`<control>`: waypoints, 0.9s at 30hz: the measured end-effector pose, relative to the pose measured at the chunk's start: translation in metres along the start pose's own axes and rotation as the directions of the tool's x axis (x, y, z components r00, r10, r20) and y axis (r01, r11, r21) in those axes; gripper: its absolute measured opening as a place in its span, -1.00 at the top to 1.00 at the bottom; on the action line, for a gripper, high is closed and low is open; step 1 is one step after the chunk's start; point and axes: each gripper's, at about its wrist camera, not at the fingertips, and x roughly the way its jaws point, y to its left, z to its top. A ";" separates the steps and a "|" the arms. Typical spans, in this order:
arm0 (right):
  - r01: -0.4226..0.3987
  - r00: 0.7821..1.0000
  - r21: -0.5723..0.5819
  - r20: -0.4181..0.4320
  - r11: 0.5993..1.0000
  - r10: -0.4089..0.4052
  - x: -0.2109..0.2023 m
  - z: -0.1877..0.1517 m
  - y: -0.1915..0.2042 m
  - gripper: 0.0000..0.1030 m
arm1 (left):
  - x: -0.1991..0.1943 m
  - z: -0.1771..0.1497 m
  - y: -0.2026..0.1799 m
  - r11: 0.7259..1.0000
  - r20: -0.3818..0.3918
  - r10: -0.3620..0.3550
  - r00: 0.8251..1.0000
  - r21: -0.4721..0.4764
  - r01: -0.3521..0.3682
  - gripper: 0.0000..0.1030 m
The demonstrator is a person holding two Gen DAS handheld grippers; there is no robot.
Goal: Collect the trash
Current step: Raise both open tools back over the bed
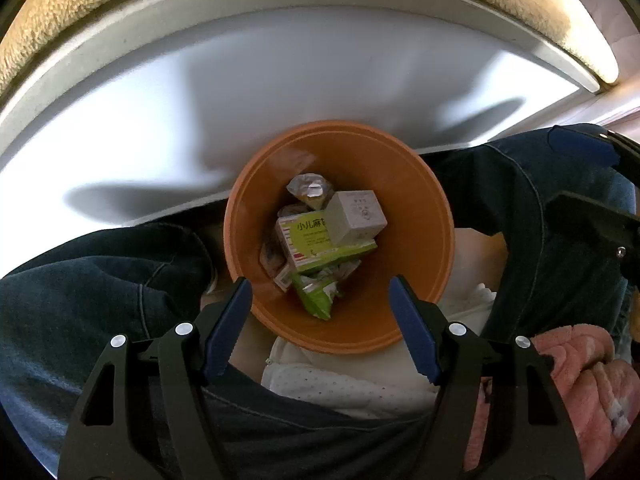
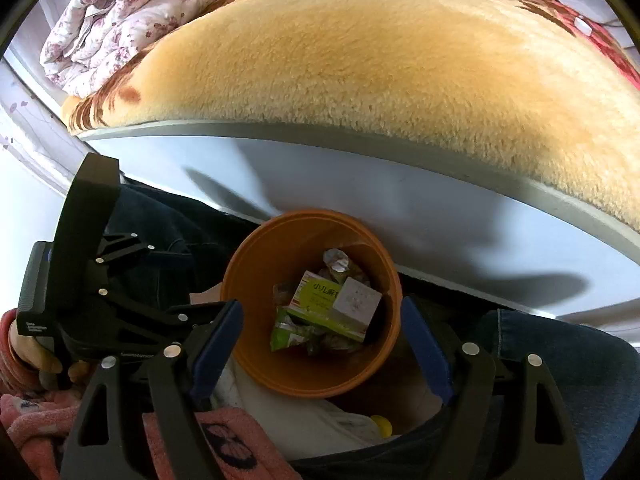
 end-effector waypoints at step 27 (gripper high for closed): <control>0.098 0.932 0.072 0.343 0.993 -0.117 -0.117 0.098 -0.057 -0.64 | -0.132 0.078 -0.010 0.993 0.281 -0.076 0.957 0.107 0.047 -0.57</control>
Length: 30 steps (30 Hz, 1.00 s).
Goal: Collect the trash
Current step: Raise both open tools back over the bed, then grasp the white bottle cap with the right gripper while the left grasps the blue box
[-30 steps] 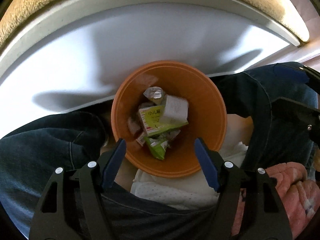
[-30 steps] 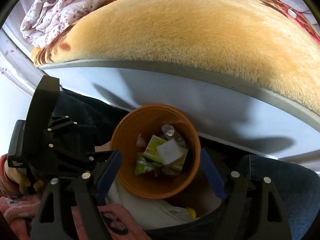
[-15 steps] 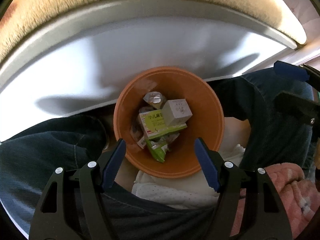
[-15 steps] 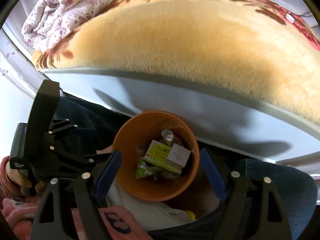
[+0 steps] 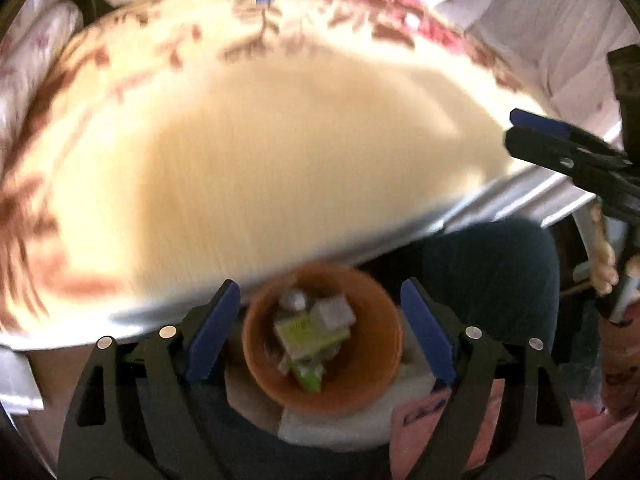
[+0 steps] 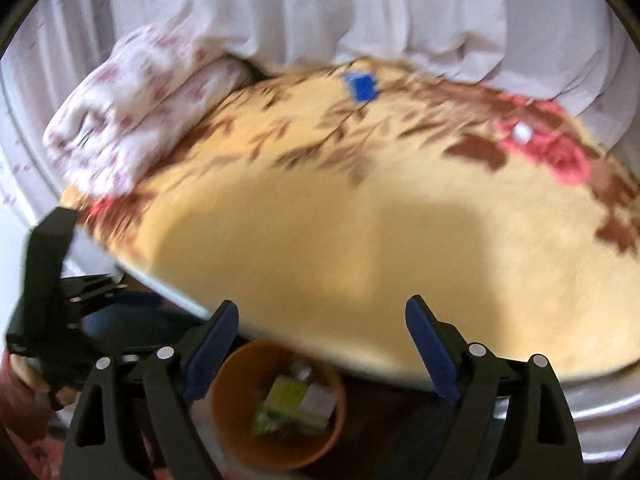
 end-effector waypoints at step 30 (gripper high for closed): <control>0.371 0.927 0.320 -0.069 0.872 -0.369 0.185 0.185 -0.254 0.30 | 0.085 0.256 0.070 0.992 0.120 0.082 0.989 -0.103 -0.069 -0.61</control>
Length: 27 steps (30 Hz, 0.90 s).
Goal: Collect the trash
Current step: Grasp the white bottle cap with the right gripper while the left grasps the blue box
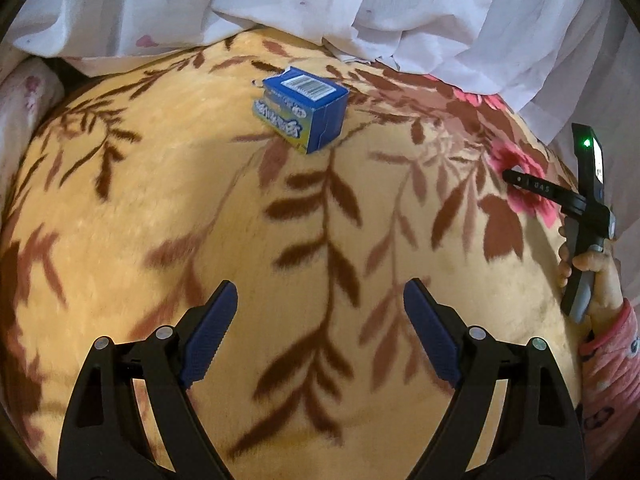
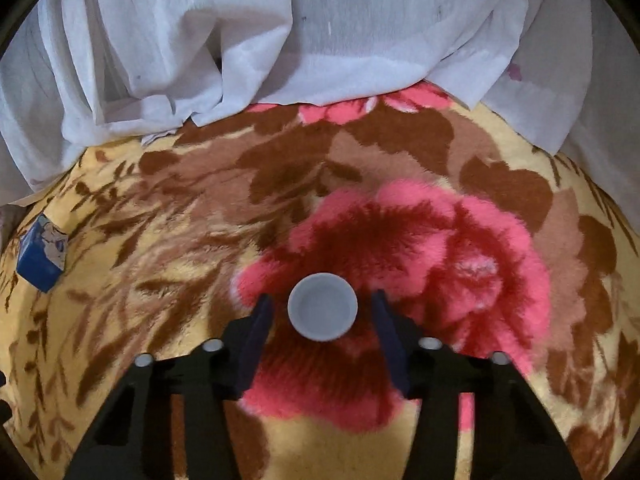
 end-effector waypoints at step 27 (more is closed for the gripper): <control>-0.181 0.978 -0.065 0.089 0.981 0.186 -0.042 -0.020 0.028 0.39 | 0.096 0.117 0.012 0.978 0.061 0.074 0.995 -0.200 -0.060 -0.61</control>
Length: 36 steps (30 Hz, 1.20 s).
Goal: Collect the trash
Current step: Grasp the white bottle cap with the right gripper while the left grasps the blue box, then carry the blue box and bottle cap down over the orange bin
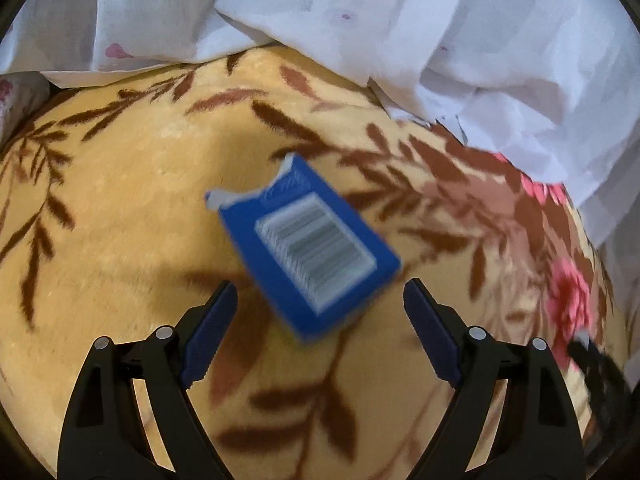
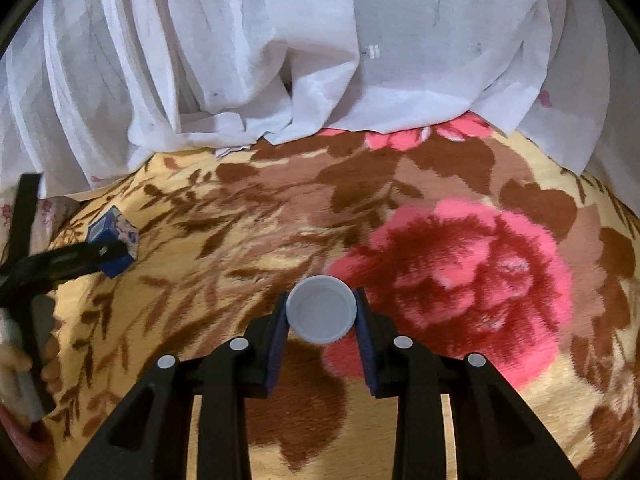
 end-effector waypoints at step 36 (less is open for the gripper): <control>-0.196 0.975 -0.251 0.053 0.948 0.216 -0.217 -0.108 0.117 0.39 | -0.249 -0.202 0.013 0.975 0.123 -0.001 0.992 0.222 -0.027 -0.15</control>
